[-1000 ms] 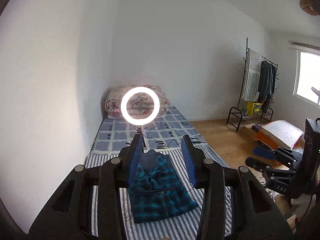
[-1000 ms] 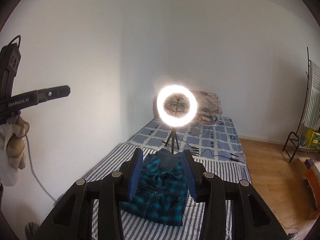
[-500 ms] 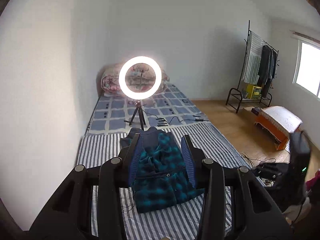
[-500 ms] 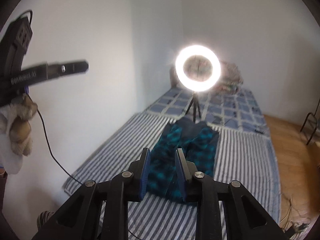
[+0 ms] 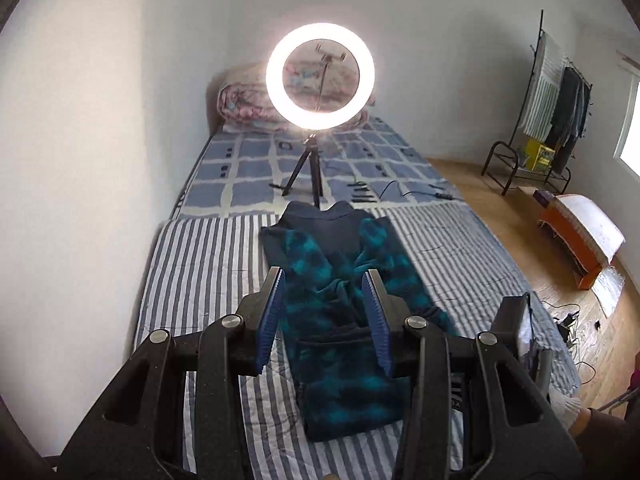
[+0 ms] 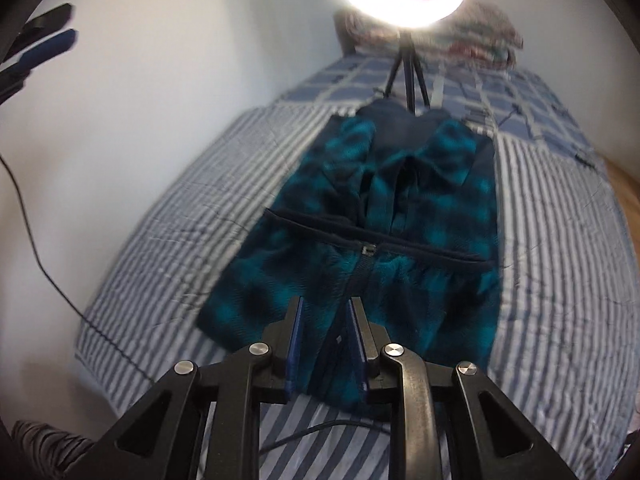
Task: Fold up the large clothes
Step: 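Grasp the collar end of the strip with both tools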
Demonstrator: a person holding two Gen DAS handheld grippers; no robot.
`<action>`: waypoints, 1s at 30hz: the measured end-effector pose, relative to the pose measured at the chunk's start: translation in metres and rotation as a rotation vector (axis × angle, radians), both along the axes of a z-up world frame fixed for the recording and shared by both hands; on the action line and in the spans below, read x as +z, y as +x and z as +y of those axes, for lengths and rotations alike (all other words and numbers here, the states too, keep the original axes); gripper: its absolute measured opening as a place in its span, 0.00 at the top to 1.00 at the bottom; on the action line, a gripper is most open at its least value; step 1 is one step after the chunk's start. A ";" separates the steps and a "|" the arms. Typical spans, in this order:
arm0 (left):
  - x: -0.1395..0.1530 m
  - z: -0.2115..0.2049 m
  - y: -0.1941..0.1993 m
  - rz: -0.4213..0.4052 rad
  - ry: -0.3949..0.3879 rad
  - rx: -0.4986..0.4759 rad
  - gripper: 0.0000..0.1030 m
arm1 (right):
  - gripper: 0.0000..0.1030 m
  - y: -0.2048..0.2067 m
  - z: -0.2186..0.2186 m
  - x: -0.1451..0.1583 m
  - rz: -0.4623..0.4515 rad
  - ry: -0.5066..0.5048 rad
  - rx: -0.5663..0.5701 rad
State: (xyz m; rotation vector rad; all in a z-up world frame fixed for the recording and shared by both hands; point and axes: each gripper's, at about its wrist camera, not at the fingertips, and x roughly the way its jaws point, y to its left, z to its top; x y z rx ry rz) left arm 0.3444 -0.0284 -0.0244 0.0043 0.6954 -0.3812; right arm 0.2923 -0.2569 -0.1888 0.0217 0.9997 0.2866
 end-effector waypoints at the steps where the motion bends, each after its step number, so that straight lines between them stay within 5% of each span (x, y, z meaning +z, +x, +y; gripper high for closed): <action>1: -0.012 0.001 0.013 0.017 0.003 0.004 0.59 | 0.79 0.006 0.001 -0.008 0.015 -0.007 0.000; 4: -0.043 0.005 0.043 0.065 0.005 0.020 0.59 | 0.84 0.032 -0.003 -0.048 0.074 -0.010 0.011; 8: -0.086 0.011 0.088 0.172 -0.072 0.033 0.59 | 0.85 0.035 -0.017 -0.061 0.090 0.098 0.023; 11: -0.115 0.013 0.124 0.265 -0.140 0.028 0.55 | 0.79 0.029 -0.031 -0.039 0.089 0.186 0.052; 16: -0.157 0.013 0.181 0.345 -0.206 0.036 0.46 | 0.50 0.031 -0.078 0.016 -0.062 0.203 0.074; 21: -0.199 0.014 0.234 0.424 -0.245 0.045 0.40 | 0.41 0.086 -0.151 0.025 -0.115 0.212 -0.054; 30: -0.267 0.006 0.321 0.508 -0.296 0.096 0.40 | 0.38 0.209 -0.231 -0.030 -0.049 0.370 -0.228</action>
